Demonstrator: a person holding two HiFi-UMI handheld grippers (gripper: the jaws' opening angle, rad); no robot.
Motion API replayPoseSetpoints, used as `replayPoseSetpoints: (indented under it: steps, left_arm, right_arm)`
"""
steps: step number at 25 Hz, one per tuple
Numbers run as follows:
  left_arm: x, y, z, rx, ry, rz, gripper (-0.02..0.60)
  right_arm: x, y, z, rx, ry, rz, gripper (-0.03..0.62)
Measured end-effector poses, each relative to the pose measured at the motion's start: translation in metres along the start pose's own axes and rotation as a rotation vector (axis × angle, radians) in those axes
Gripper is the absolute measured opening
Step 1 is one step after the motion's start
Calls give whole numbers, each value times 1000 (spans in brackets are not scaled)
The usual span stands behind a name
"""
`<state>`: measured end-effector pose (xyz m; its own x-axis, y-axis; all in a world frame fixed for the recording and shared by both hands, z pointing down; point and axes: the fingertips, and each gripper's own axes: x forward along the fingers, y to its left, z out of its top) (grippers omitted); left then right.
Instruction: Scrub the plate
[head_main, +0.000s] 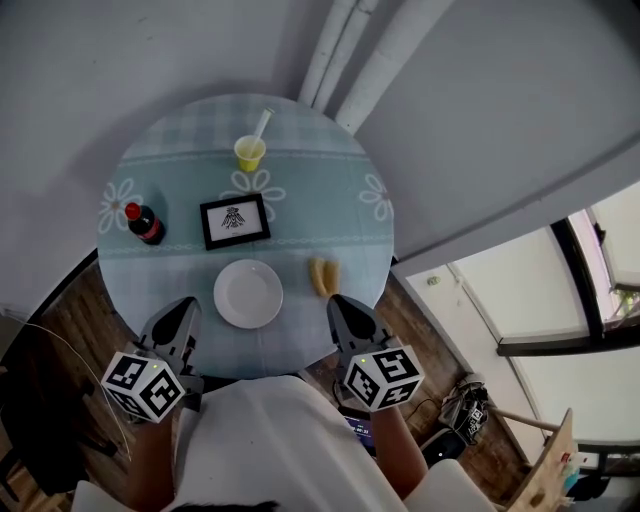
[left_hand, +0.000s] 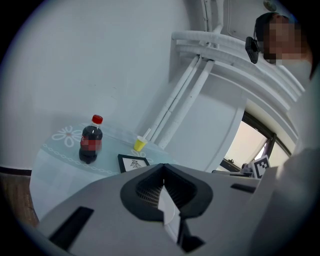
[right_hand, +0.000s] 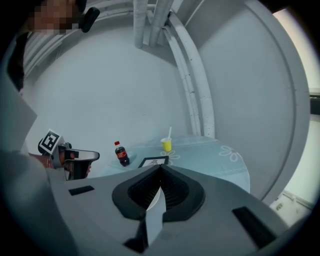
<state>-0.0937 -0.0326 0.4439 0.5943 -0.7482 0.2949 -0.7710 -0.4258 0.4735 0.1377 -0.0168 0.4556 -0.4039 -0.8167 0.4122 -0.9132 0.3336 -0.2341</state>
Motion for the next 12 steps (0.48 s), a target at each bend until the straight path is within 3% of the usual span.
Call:
replayPoseSetpoints:
  steps: [6,12]
  left_arm:
    - [2,1,0,-9,0,-1,9]
    - [3,3,-5,-35,7,-3,9]
  right_arm:
    - [-6,-19,6,-9,3,-32,32]
    - [2,-6,1,5,9,-35,32]
